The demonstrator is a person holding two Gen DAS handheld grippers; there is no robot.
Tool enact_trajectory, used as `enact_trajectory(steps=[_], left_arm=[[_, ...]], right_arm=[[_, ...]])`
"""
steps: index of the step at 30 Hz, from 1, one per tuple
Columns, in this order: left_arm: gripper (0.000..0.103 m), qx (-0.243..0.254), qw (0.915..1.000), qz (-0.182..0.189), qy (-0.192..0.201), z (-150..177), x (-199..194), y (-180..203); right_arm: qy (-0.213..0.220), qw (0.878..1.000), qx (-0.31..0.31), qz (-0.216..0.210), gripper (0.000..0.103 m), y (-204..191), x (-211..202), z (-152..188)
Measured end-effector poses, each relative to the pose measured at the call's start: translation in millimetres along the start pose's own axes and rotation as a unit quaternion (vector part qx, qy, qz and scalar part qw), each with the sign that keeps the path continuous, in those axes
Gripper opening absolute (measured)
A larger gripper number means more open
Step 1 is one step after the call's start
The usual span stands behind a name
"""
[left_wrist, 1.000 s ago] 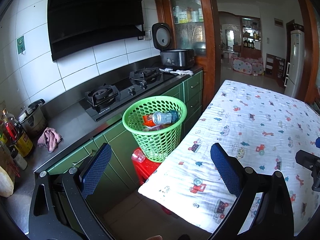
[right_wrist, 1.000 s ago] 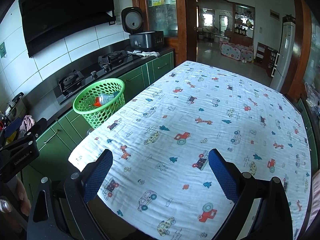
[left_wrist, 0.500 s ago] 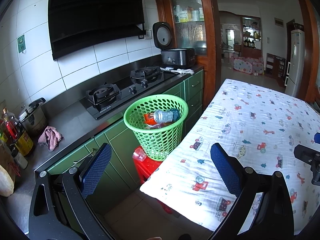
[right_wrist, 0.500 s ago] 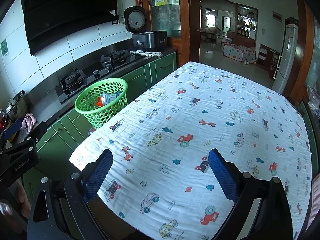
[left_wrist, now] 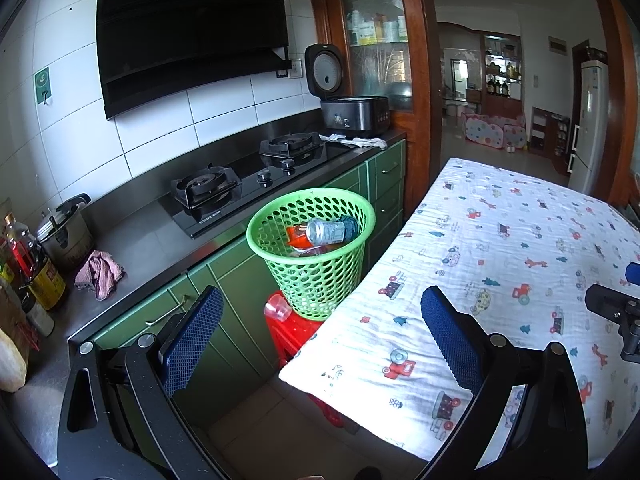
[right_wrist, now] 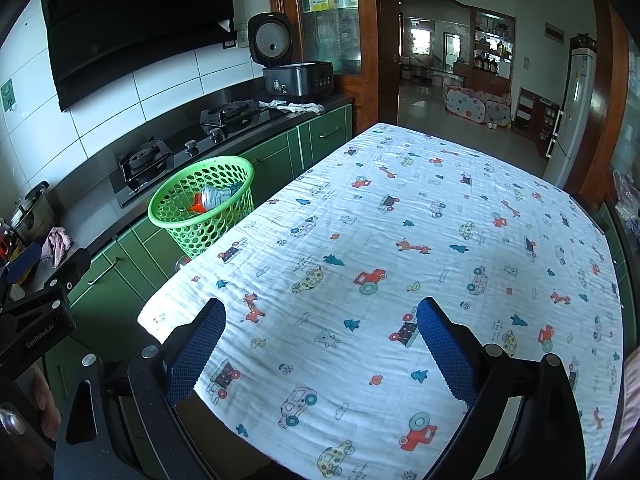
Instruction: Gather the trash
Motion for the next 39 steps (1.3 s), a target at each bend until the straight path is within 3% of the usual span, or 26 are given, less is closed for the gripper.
enact_trajectory(steps=[39], left_arm=[[0.098, 0.002, 1.0, 0.001, -0.002, 5.3, 0.3, 2.0]], right_arm=[[0.002, 1.0, -0.02, -0.013, 0.093, -4.5, -0.6, 0.4]])
Point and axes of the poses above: each gripper's, at about its wrist camera, not at the fingertips, and x roughly the way its jaws point, y to its right, z to its underside, the point moved 5 cm from there along x, roughly the way its jaws point, and after that the axes turned 5 degrees about x, right-handed, at the moved point
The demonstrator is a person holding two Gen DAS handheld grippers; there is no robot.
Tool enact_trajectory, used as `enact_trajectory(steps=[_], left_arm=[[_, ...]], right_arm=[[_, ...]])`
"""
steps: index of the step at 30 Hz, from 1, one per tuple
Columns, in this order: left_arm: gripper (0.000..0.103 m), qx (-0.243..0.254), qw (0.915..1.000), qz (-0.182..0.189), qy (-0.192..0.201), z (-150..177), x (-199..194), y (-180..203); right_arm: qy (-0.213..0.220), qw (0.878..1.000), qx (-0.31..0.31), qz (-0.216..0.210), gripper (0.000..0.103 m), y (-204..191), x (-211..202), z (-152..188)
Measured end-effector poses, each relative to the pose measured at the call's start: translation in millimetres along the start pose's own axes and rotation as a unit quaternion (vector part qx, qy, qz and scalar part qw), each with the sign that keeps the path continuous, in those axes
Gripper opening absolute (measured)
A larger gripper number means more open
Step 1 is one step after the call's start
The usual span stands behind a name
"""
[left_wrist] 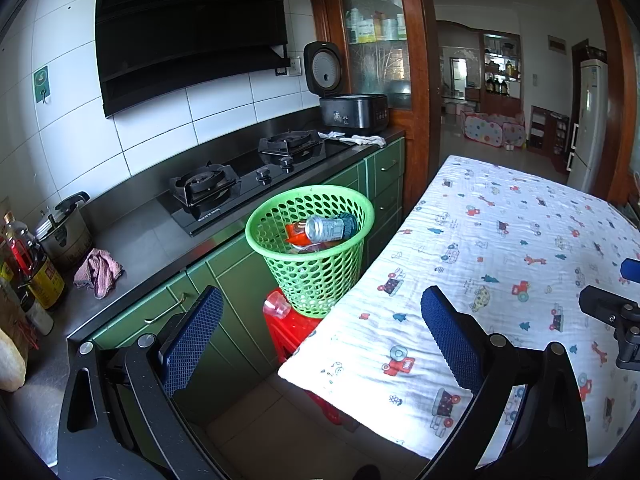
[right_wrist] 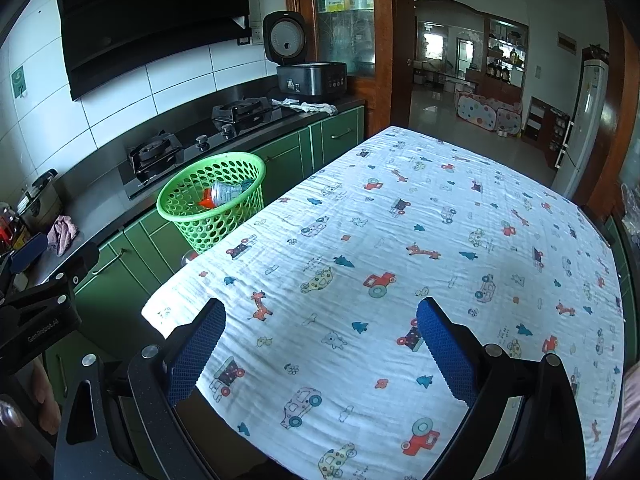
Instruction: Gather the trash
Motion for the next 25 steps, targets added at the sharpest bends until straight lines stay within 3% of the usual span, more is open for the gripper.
enact_trajectory(steps=[25], left_arm=[[0.098, -0.002, 0.9998, 0.013, -0.013, 4.3, 5.1, 0.7]], right_arm=[[-0.006, 1.0, -0.005, -0.004, 0.093, -0.3, 4.8, 5.1]])
Point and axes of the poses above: each gripper's, at about its wrist camera, not at the fingertips, and x roughly the way its jaws point, y to its right, z to its underside, the point moved 5 cm from there along x, roughly the way its jaws point, and after that the axes turned 5 degrees about x, right-handed, at the moved point
